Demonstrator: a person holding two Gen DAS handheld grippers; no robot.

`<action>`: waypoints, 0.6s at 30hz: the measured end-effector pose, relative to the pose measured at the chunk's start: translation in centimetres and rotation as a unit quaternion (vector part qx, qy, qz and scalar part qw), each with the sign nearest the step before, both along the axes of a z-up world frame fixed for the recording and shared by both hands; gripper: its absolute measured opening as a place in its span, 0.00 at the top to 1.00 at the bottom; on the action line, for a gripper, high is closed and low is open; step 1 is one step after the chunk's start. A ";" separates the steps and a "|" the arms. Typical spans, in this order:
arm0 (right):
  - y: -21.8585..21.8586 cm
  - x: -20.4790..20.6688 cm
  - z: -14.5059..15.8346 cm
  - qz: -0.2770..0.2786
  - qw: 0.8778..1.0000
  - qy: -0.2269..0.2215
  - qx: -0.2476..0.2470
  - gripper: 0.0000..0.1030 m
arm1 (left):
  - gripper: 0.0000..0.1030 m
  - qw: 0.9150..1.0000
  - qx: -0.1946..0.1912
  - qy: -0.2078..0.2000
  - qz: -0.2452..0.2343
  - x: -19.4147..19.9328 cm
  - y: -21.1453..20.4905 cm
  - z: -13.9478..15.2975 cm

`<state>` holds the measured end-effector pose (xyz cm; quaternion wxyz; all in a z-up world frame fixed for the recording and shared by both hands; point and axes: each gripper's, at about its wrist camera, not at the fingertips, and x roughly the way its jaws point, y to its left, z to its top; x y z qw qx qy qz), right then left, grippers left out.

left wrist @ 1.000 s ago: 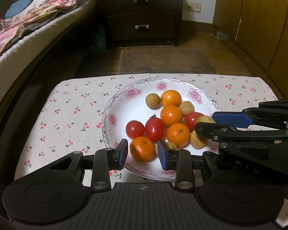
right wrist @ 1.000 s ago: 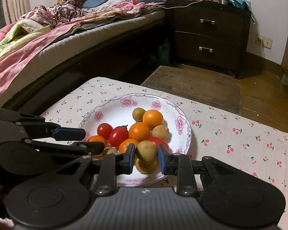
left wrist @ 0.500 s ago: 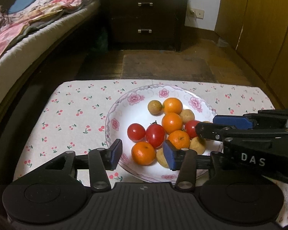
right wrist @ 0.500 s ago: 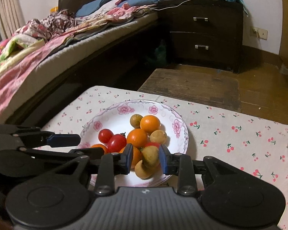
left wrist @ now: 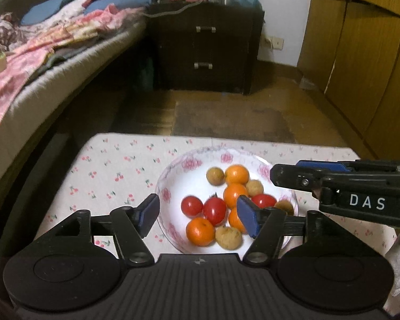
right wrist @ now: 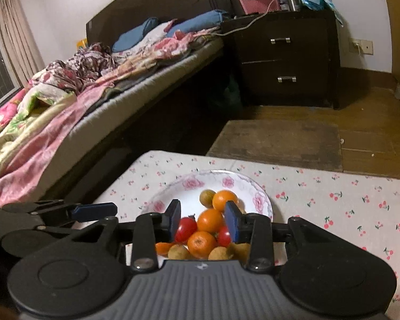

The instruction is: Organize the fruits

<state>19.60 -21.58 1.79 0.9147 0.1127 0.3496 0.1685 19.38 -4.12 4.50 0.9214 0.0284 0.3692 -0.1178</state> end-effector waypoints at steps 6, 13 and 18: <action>-0.8 -0.9 2.2 -0.018 0.999 -0.027 0.012 0.47 | 0.17 0.998 -0.016 -0.055 0.025 -1.9 1.3 2.5; -0.9 -4.1 5.5 -0.021 0.998 -0.067 -0.004 0.47 | 0.00 0.978 0.019 -0.188 0.083 -7.8 1.9 7.2; -0.4 -7.8 6.9 -0.022 0.997 -0.078 -0.001 0.47 | 0.00 0.971 0.034 -0.227 0.065 -11.5 1.2 7.5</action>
